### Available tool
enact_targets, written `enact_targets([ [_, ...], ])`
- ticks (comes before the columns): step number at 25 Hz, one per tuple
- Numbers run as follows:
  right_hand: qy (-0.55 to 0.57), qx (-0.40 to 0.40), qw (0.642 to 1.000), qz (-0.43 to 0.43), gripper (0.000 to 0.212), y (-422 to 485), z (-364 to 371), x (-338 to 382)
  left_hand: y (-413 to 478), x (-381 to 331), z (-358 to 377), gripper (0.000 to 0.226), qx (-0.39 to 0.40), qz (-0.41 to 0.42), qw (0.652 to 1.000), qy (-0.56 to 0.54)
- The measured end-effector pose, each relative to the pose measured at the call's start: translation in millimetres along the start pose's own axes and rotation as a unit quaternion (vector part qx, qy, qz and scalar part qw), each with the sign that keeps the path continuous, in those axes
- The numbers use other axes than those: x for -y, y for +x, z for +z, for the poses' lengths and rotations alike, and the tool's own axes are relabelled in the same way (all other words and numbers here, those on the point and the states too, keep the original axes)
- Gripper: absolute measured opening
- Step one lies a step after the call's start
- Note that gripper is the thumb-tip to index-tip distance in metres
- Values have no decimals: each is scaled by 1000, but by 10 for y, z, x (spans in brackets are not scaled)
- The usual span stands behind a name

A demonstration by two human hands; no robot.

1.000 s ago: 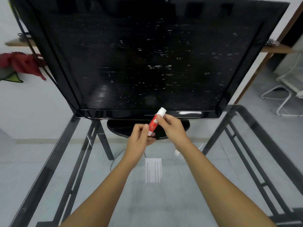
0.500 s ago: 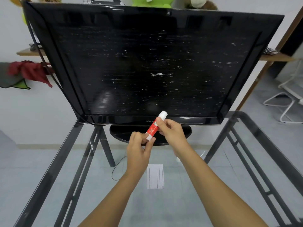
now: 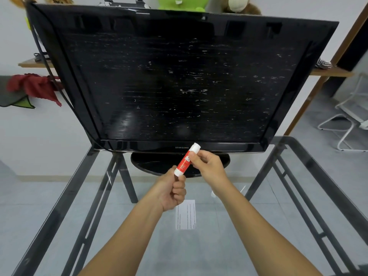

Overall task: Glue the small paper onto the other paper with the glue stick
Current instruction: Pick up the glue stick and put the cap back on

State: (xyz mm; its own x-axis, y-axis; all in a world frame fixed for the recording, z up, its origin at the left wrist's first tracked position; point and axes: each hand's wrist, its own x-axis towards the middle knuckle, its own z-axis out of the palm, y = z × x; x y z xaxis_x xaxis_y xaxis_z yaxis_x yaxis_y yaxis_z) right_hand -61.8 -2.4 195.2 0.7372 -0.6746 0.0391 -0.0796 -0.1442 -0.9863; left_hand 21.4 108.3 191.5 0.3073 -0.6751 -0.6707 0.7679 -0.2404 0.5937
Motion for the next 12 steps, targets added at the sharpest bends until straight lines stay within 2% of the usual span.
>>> enact_targets([
  [1,-1,-4,1000,-1,20,0,8,4,6,19,13,58,-13,18,1000,10],
  [3,-3,-22,1000,-2,20,10,-10,20,53,122,18,46,-33,148,988,29],
  [5,9,-25,1000,-4,22,21,-42,44,99,260,30,27,-54,325,938,104],
  [6,17,-17,1000,-5,23,18,-49,58,109,304,39,25,-80,371,913,151],
  [7,24,-6,1000,-6,24,11,-45,68,118,315,31,31,-106,380,903,172],
  [8,27,4,1000,-10,23,5,-38,79,124,283,15,39,-113,348,917,160],
  [9,27,12,999,-14,21,1,-33,86,111,238,3,46,-88,272,953,96],
  [10,25,16,999,-19,19,3,-32,96,79,186,0,50,-19,159,987,1],
  [11,23,18,999,-22,17,8,-37,106,38,140,2,53,44,54,994,-82],
  [12,24,16,999,-24,17,13,-46,117,10,124,7,54,74,2,989,-124],
])
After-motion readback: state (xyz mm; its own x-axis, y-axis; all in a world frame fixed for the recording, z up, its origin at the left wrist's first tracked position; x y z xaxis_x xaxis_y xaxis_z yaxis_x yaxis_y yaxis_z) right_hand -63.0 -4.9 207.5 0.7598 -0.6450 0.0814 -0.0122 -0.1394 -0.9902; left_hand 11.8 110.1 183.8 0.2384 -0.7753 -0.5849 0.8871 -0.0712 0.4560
